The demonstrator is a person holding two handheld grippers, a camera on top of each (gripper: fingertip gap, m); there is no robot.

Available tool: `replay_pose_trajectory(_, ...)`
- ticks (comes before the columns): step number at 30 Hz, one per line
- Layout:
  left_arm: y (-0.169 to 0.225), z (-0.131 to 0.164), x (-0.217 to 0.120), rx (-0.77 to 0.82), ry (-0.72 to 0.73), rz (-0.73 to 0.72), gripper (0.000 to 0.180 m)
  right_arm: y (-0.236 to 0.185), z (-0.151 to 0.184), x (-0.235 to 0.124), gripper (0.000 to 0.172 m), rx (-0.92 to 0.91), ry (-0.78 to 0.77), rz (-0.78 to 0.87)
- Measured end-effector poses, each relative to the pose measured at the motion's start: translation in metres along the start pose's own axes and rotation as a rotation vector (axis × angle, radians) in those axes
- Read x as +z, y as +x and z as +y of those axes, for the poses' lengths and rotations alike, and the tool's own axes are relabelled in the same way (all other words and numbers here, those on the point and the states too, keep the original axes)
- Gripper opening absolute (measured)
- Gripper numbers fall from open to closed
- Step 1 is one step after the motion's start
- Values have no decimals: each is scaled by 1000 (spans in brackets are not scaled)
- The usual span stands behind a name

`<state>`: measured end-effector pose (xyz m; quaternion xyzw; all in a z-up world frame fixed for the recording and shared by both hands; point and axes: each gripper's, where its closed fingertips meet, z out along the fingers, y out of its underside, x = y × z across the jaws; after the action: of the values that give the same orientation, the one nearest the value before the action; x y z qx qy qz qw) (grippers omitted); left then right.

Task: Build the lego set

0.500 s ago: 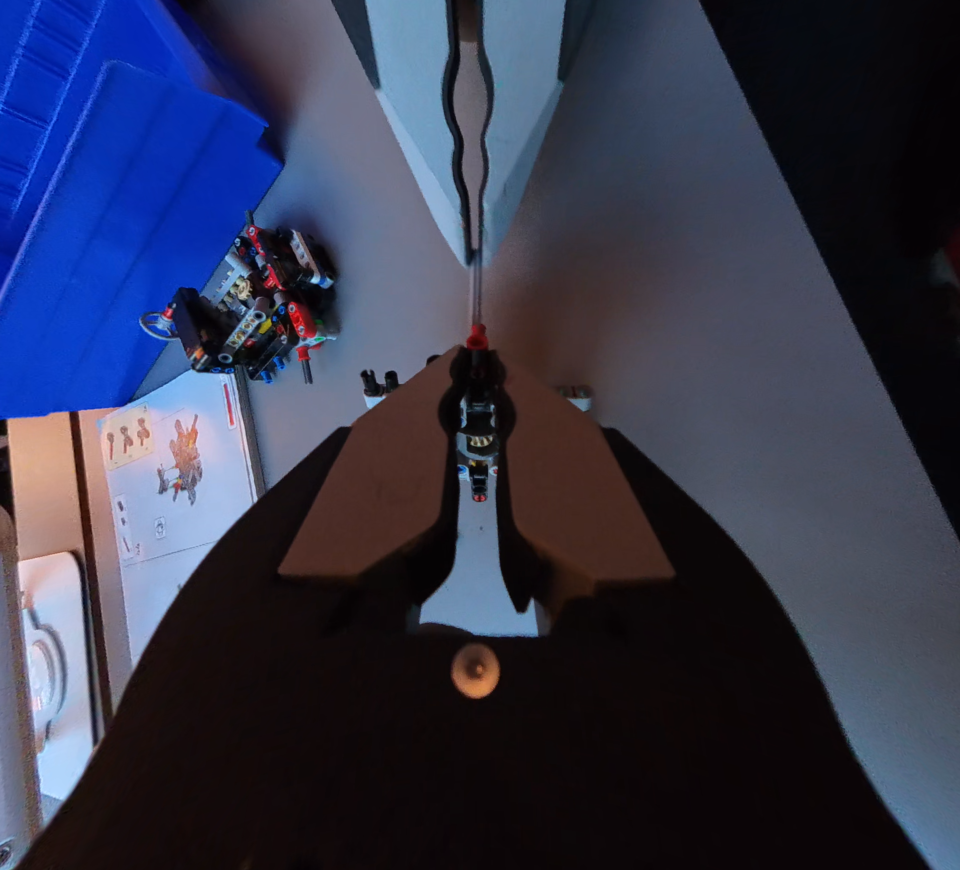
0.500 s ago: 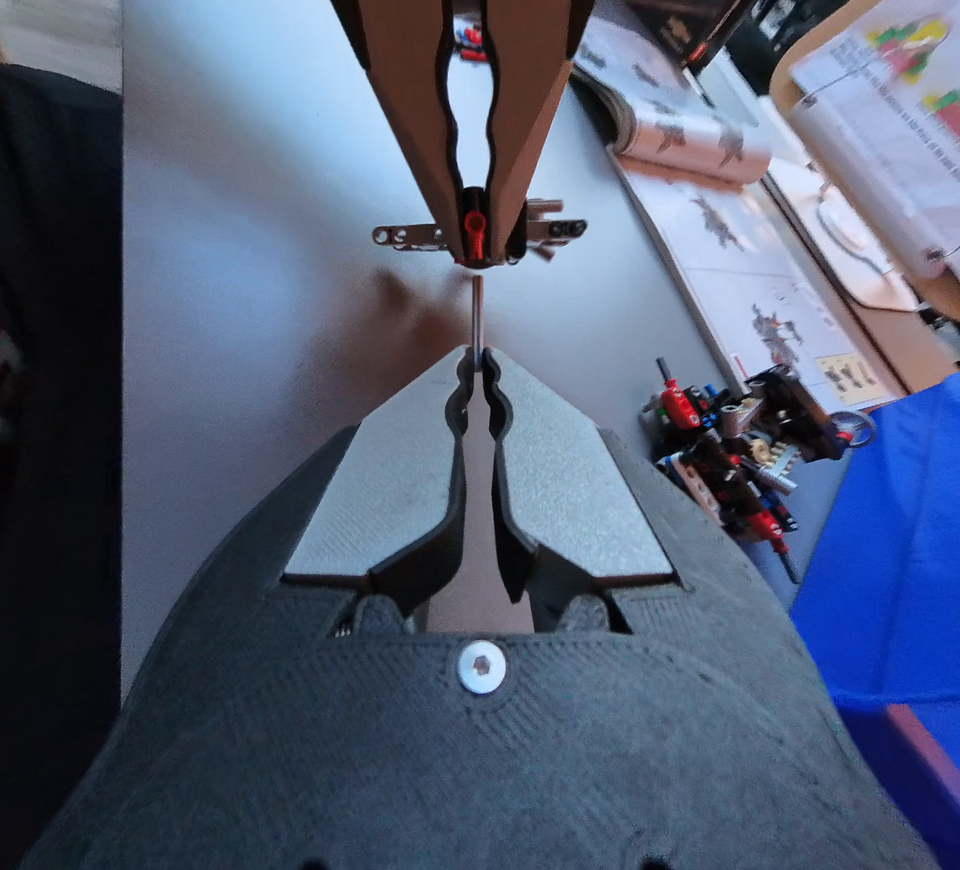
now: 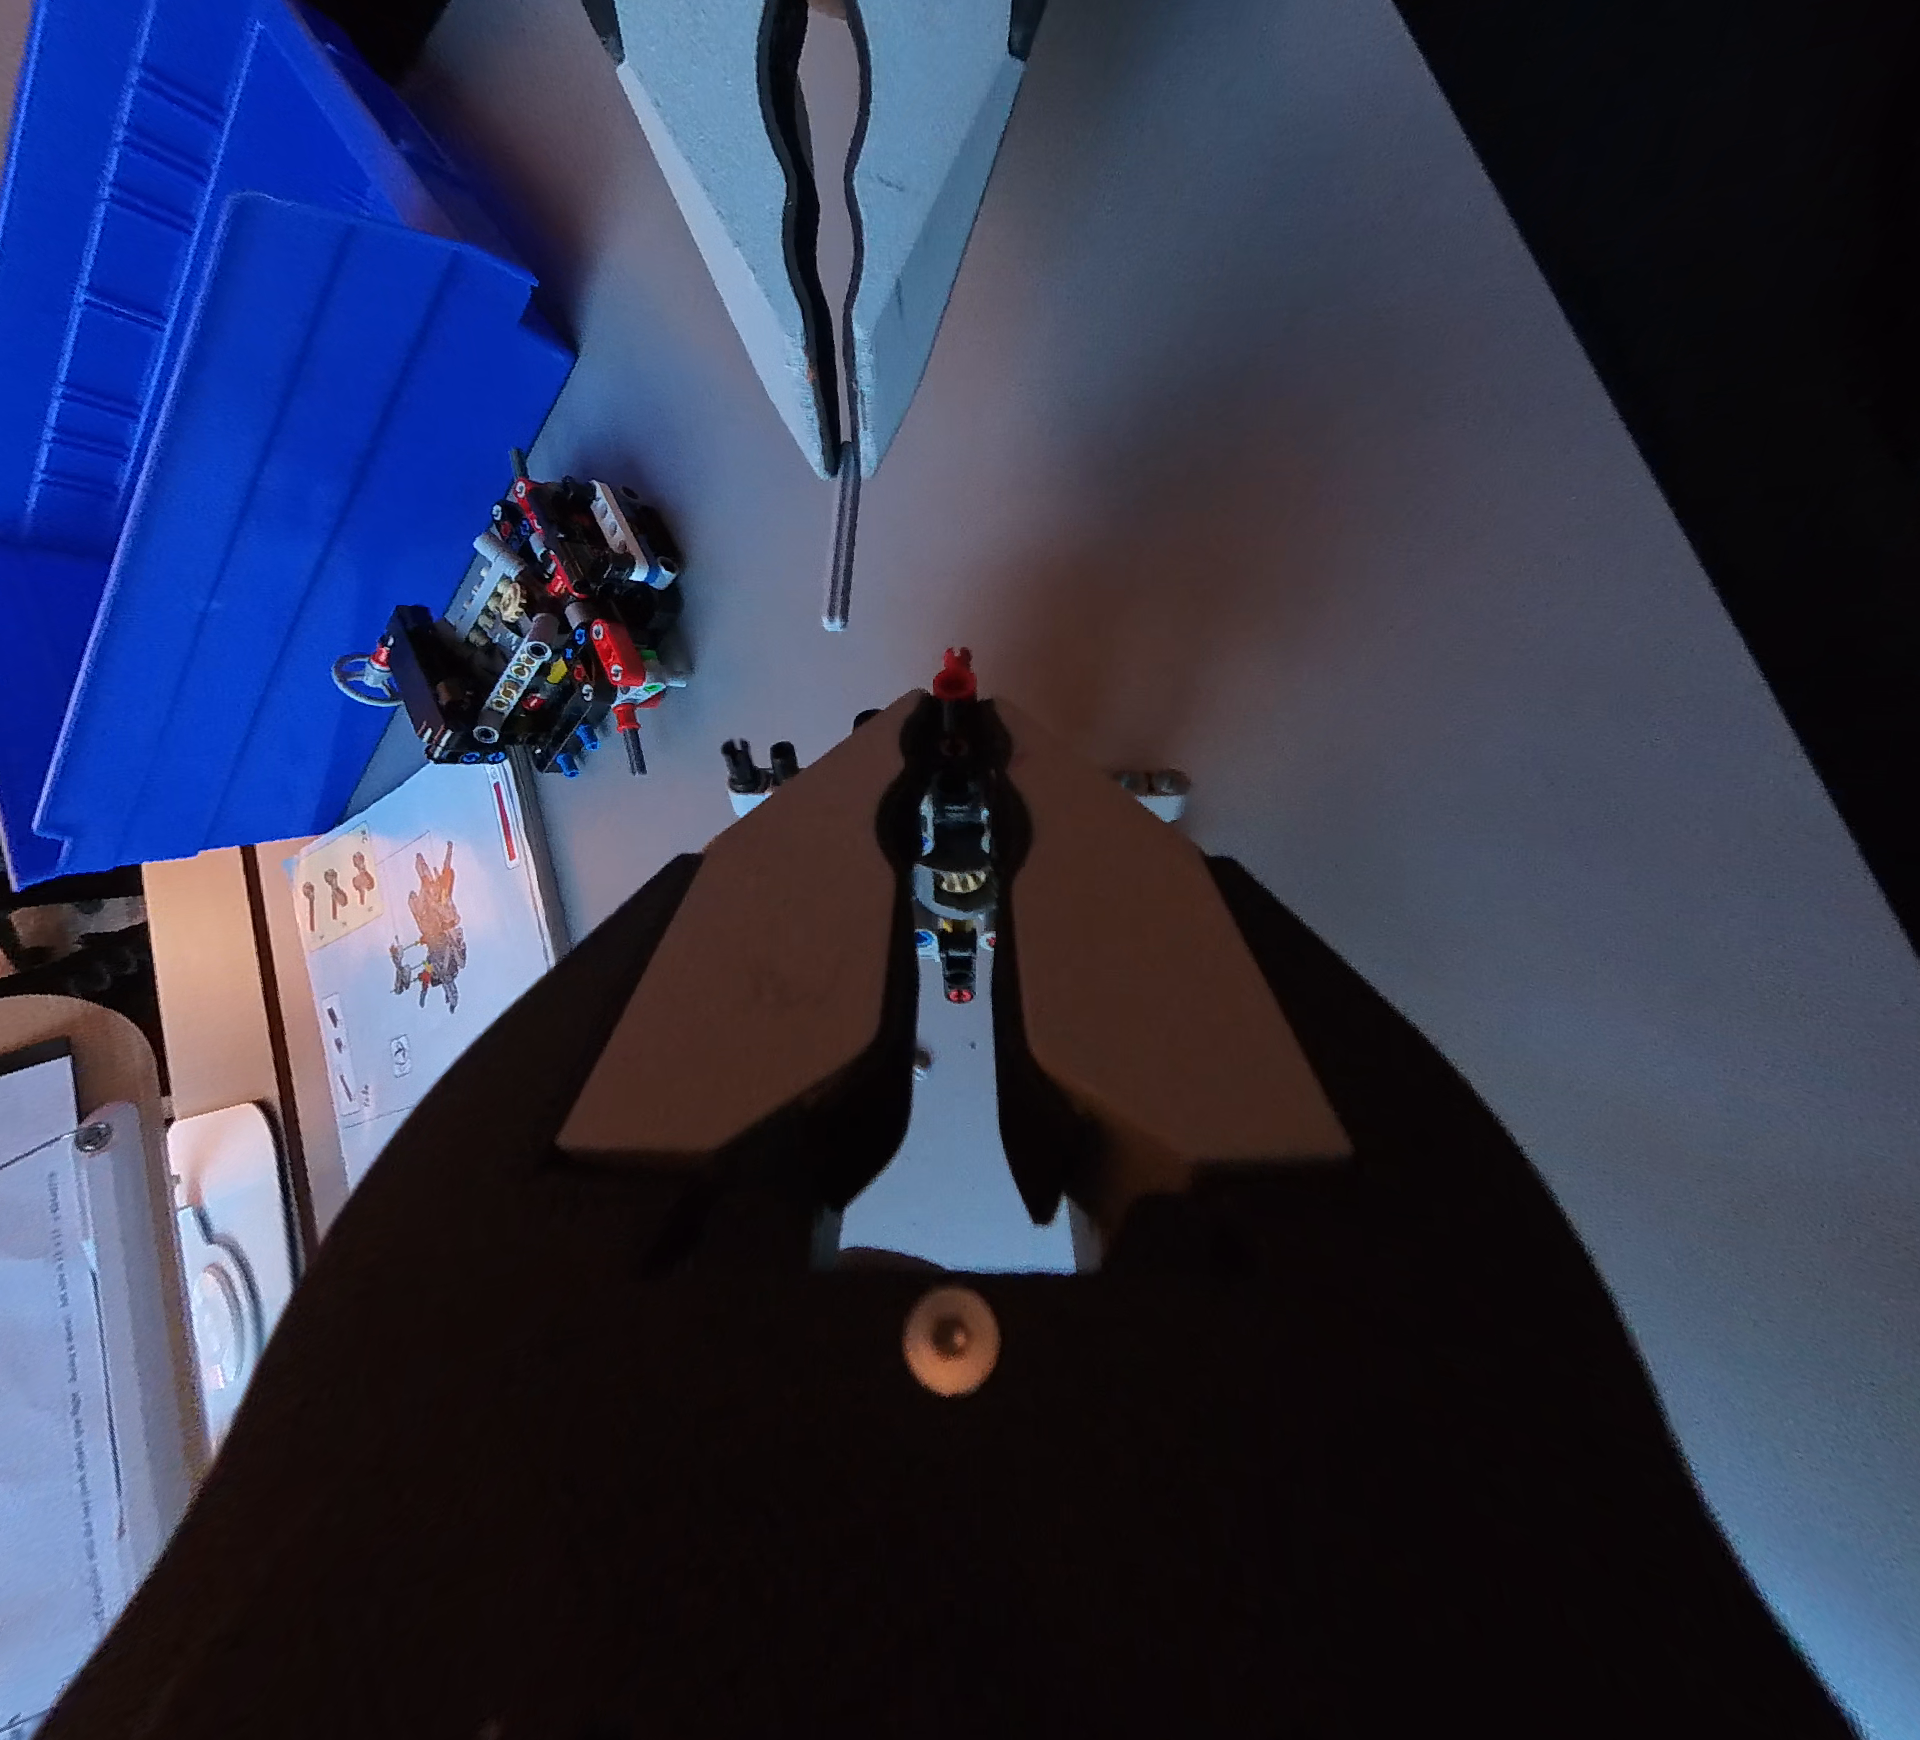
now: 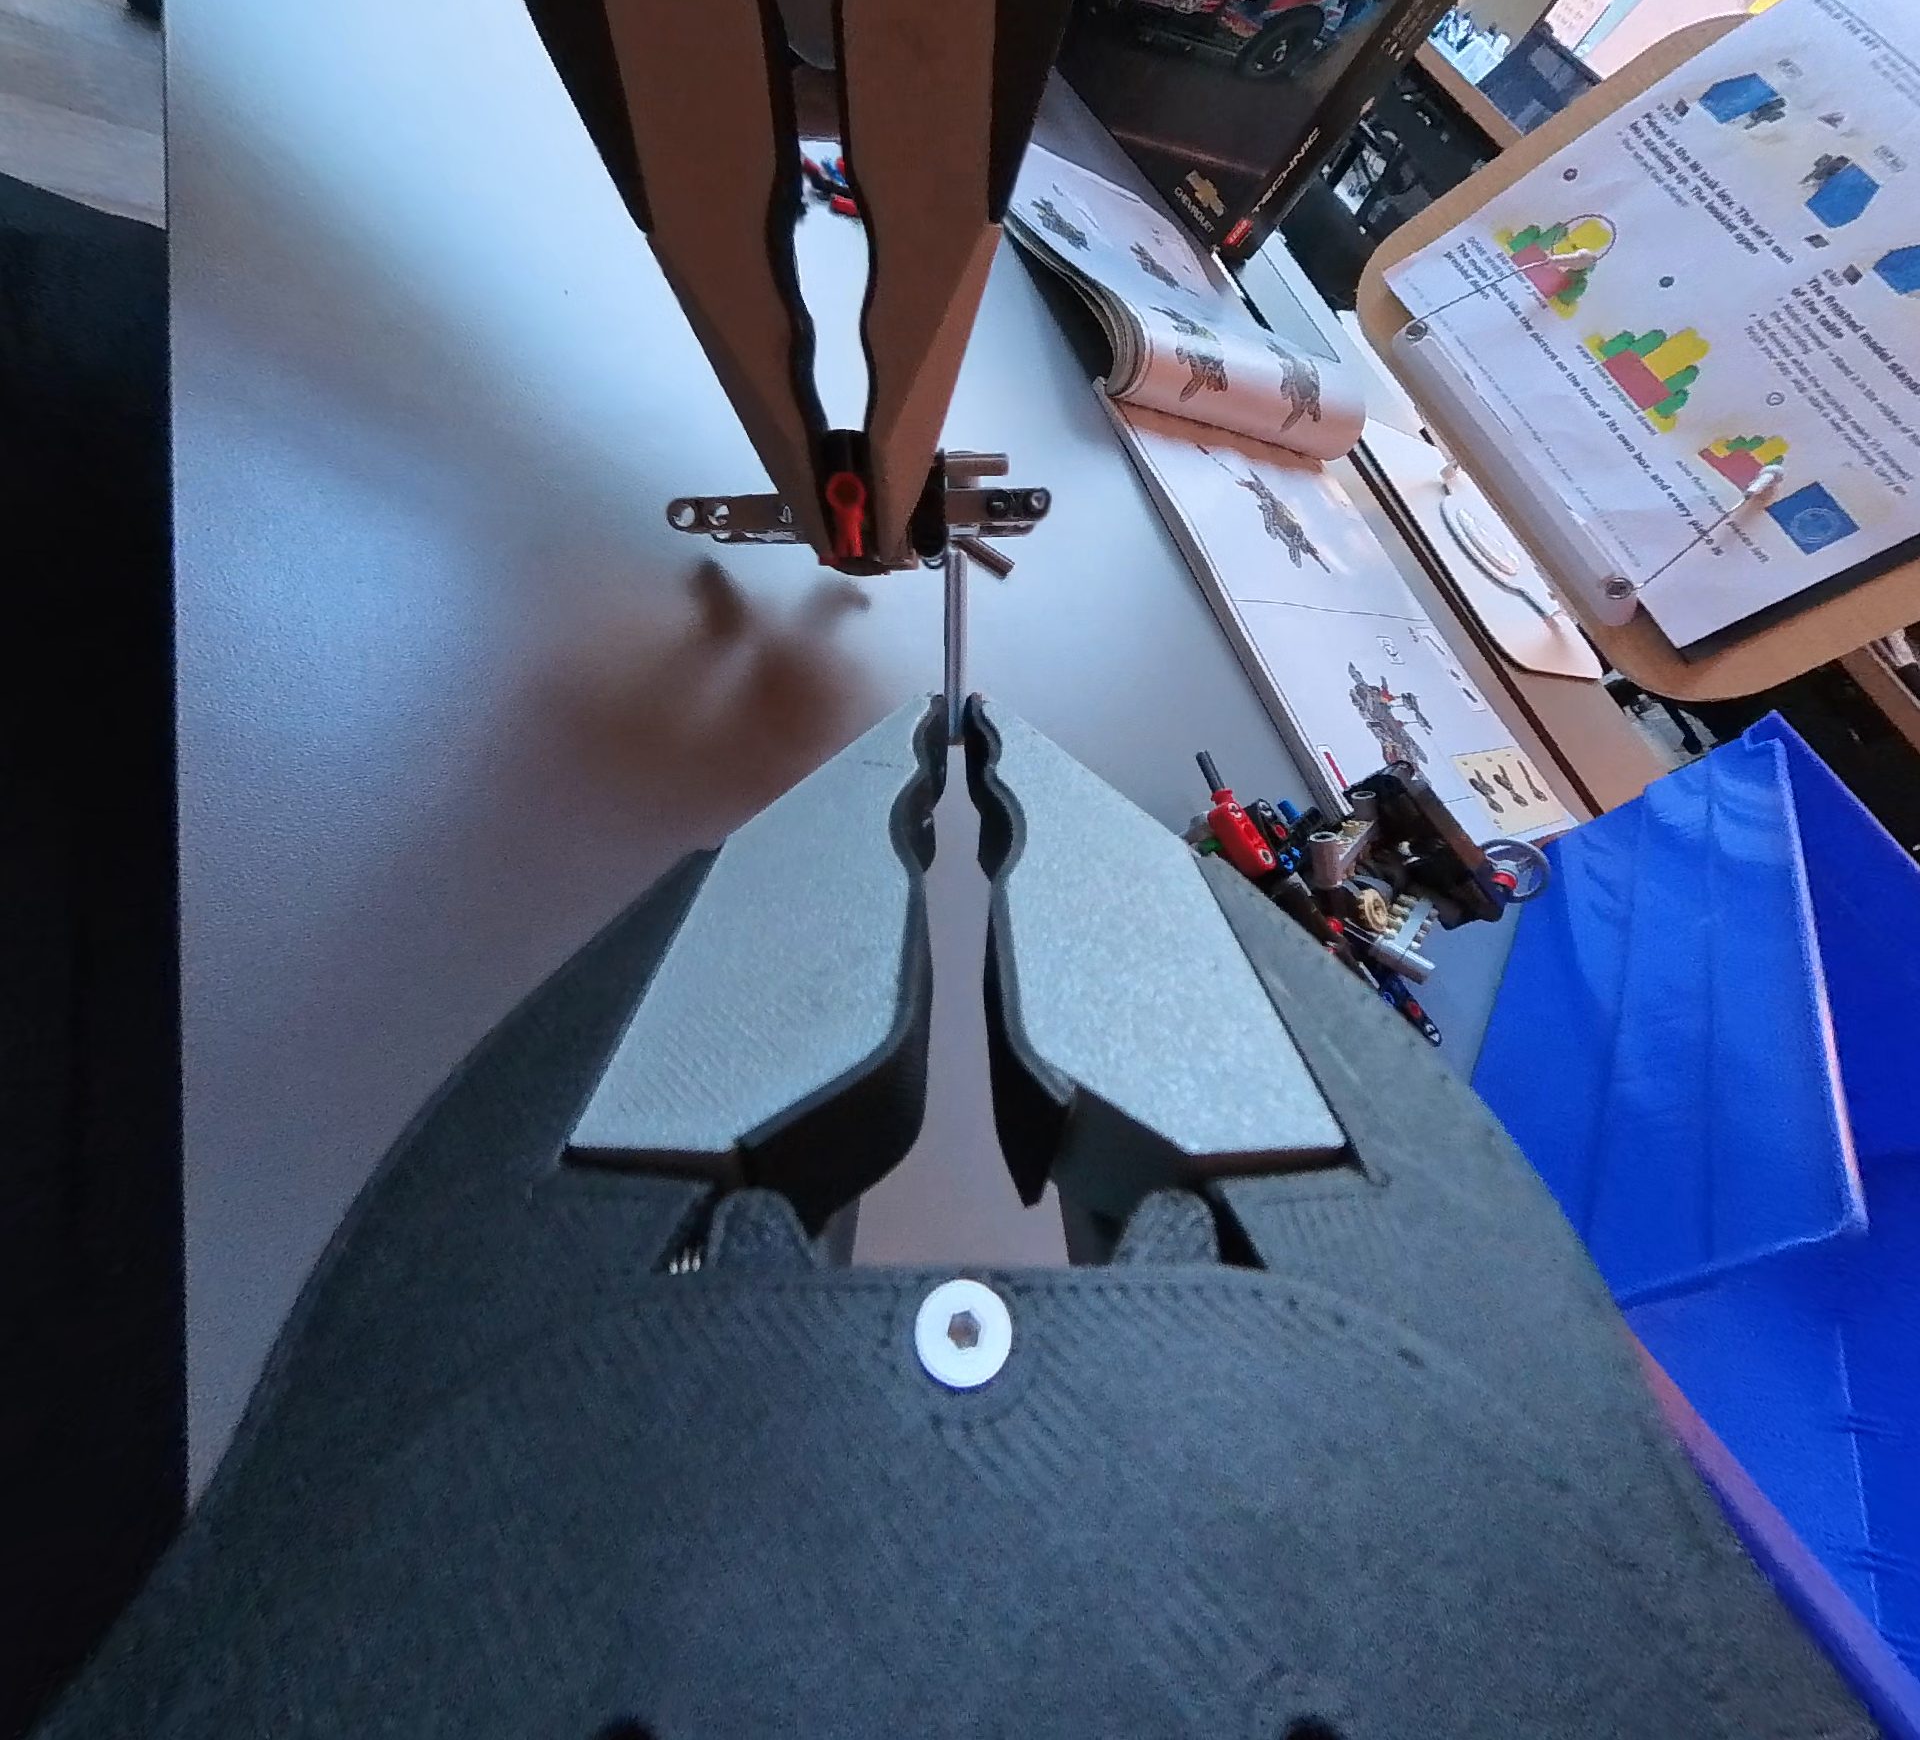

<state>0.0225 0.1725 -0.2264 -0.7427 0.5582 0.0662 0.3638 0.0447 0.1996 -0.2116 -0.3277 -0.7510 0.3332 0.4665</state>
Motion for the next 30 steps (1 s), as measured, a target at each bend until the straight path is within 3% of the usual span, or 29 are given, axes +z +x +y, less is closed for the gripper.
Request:
replay_pose_trajectory(9, -2, 10, 9, -91, -45, 47, 4, -1, 2, 1, 0, 2, -8, -9)
replay_pose_trajectory(15, 1, 47, 35, -304, -267, 138, 5, 2, 11, 2, 0, 6, -49, 1)
replay_pose_trajectory(19, 3, 39, 40, -401, -216, 205, 5, 4, 20, 4, 1, 41, -78, -9)
replay_pose_trajectory(23, -3, 30, 39, -459, -125, 239, 22, 3, 30, 9, 0, 89, -115, -45)
replay_pose_trajectory(30, -19, 30, 28, -445, 112, 114, 20, 8, 40, 16, 0, 97, -172, -36)
